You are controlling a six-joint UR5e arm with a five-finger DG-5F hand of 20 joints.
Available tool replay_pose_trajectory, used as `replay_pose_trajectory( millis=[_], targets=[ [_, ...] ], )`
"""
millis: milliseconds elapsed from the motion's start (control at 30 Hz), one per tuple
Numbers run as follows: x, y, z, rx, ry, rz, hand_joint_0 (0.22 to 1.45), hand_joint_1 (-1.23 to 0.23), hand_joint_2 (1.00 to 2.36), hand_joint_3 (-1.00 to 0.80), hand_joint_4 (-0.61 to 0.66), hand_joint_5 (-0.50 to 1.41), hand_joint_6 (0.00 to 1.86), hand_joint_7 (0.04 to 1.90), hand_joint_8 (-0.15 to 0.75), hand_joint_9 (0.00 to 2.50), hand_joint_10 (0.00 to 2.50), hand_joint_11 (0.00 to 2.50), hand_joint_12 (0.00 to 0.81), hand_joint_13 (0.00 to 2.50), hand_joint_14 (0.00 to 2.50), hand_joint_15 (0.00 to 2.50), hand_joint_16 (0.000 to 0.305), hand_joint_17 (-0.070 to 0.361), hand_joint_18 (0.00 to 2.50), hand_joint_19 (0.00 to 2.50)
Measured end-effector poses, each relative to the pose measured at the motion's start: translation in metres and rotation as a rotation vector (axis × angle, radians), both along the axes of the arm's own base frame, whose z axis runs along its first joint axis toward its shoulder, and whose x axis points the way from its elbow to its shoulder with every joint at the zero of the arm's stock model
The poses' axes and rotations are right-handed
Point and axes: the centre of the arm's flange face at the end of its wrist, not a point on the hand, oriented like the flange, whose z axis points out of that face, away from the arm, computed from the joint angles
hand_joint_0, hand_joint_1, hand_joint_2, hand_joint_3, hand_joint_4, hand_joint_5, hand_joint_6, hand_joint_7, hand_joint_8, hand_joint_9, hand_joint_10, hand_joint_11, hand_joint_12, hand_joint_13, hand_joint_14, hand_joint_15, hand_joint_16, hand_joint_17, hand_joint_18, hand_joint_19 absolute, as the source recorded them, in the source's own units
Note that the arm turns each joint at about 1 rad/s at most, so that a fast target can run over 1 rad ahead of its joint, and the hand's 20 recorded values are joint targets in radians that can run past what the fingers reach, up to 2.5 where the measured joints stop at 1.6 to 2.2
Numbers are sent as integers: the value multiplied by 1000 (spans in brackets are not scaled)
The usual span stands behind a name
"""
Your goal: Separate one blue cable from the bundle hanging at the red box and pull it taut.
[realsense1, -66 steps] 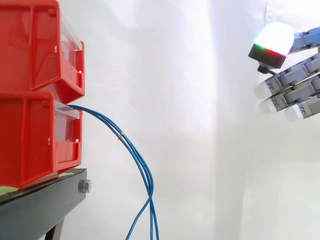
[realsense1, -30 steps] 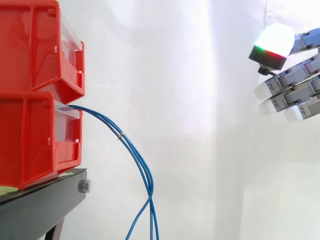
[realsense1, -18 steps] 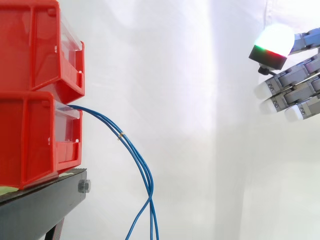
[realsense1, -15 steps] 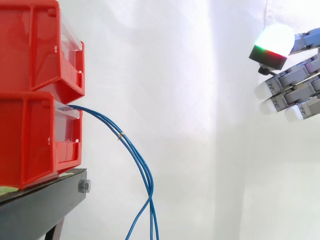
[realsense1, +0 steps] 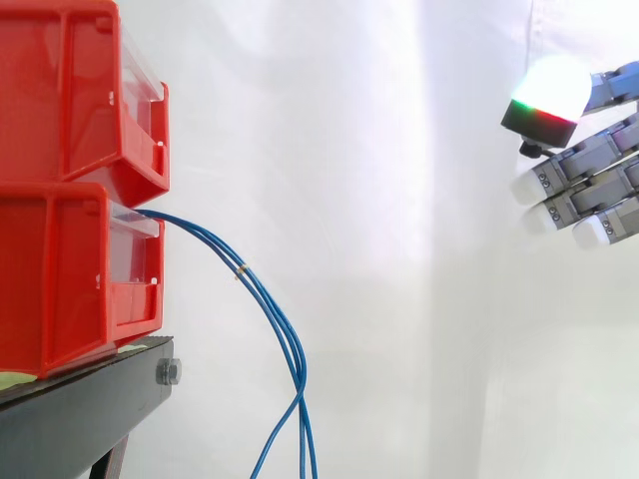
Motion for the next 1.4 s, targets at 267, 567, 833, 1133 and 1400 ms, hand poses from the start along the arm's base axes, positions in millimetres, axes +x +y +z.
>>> replay_pose_trajectory(
  millis=[267,567,833,1133,1400],
  targets=[
    [3,2,0,-1,-17,0,515,-606,1000,-500,187,-263,502,739,259,102,0,3,349,0,0,33,62,140,0,109],
    [18,0,-16,-33,-46,-24,518,-609,1000,-500,188,-262,502,739,259,104,0,3,349,0,0,31,62,139,0,108],
    [27,-2,-32,-28,-43,-30,521,-608,1000,-500,189,-261,502,744,261,108,0,11,349,0,0,36,61,138,0,120],
    [39,-4,-62,18,-23,-42,523,-608,1000,-500,189,-261,502,744,261,110,0,21,349,0,0,35,61,138,0,113],
    [55,-6,-75,-14,-71,-88,525,-607,1000,-500,193,-259,502,745,262,111,0,20,350,0,0,37,61,137,0,124]
  ],
)
